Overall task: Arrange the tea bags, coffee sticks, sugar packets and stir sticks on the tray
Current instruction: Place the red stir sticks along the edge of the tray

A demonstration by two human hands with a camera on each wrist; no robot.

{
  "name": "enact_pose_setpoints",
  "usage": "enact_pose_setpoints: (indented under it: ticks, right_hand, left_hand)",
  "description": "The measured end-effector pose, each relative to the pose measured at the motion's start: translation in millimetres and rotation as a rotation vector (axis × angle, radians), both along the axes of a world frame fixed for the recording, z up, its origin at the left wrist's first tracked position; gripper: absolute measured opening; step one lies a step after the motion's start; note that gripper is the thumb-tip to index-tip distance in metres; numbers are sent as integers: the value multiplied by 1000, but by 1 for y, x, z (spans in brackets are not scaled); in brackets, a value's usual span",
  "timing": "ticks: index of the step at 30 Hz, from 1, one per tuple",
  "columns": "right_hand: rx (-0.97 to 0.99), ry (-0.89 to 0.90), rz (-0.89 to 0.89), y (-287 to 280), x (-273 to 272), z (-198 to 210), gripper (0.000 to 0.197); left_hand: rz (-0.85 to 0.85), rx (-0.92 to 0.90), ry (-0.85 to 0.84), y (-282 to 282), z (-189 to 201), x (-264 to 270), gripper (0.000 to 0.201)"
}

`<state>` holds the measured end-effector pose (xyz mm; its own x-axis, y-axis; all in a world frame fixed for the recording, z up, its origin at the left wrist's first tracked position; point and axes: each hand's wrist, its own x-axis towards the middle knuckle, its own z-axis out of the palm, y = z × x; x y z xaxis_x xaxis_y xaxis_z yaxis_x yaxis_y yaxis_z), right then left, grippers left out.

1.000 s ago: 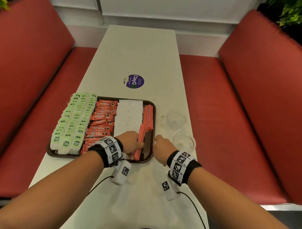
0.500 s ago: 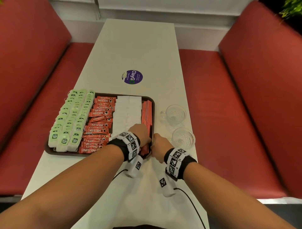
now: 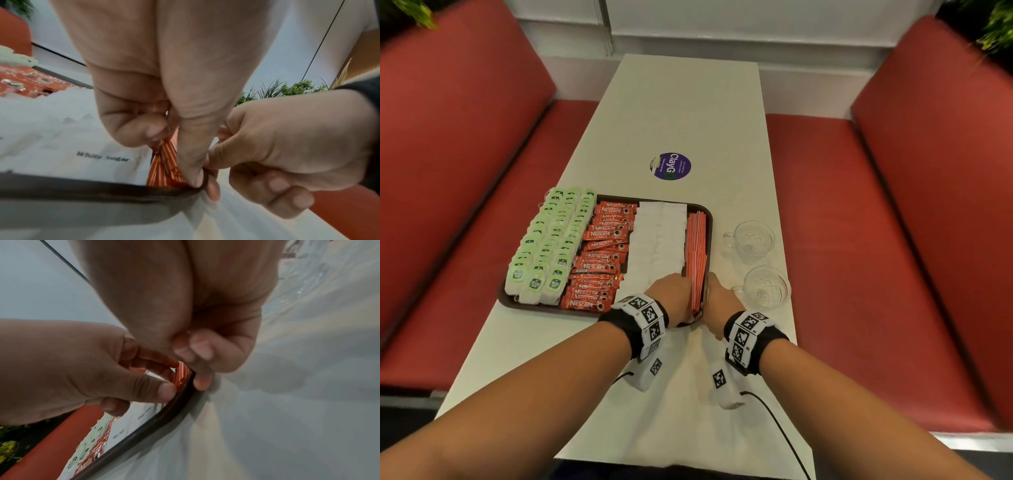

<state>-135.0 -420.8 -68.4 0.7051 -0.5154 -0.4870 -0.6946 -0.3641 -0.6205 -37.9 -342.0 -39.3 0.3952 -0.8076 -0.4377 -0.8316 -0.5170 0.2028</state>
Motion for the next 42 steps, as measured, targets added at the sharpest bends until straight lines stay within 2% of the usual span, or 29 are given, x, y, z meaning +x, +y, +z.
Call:
enact_pose_setpoints:
  ticks: [5,11,16,21,24,28,36,42]
  right_hand:
    - [-51,8,47,5,-2,6,72]
    - [-112,19,14,17,3,6,82]
    - [-310,87,85,24,10,7,112]
    - [-279,227,67,32,30,6,138]
    - [-246,307,21,39,38,1,140]
    - [-250,365,-15,38,48,-4,143]
    - [-312,406,-2,2,88,4,139]
    - [-367,518,11,-20,119,6,137]
  left_hand:
    - [96,-149,23,19,8,16,52]
    - [258,-217,-34,78,19,77,62]
    - [456,-145,-122,153,17,137,114]
    - [590,-57,-69,216,-10,184,140]
    - [623,-36,31,229,-14,190,126]
    - [573,-34,42,231,-18,200,109]
    - [529,-41,-10,199,-9,231,102]
    - [521,-21,-56,170,-8,253,99]
